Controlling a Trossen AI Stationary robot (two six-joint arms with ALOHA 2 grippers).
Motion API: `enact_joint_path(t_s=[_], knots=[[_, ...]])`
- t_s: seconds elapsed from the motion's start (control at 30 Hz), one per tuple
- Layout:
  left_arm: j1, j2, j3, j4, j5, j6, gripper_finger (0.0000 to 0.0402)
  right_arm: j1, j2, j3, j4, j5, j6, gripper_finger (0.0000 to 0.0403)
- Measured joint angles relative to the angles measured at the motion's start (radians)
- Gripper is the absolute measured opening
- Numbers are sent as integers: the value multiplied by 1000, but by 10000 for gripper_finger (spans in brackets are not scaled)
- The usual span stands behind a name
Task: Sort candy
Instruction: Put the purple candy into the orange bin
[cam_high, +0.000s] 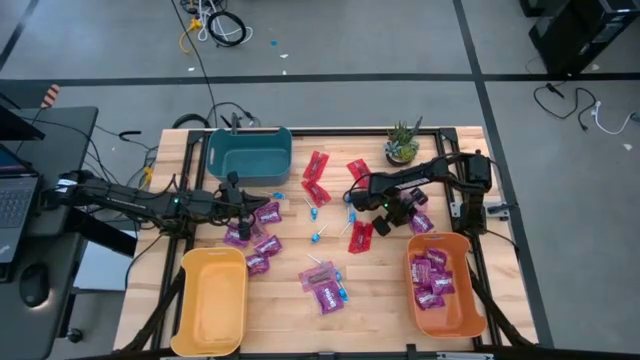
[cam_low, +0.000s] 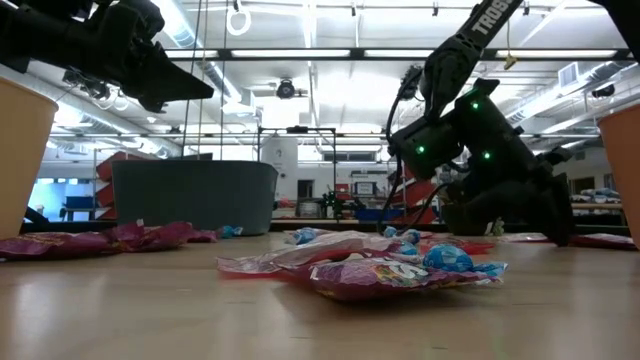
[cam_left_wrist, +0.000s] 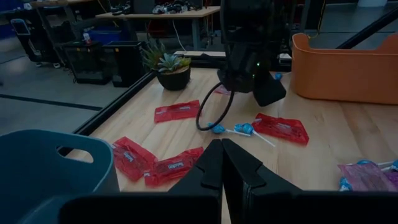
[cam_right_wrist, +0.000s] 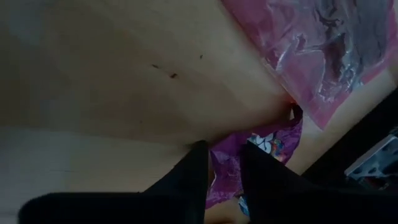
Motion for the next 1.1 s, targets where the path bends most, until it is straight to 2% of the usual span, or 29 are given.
enact_joint_path(t_s=[0.27,0.53,1.1], knots=[[0,0,0,0,0,0,6,-9,0,-1,26,-36,-78,5],[0,0,0,0,0,0,6,-5,2,15,31,-67,-116,1],[0,0,0,0,0,-3,6,89,3,217,123,-33,-209,0]])
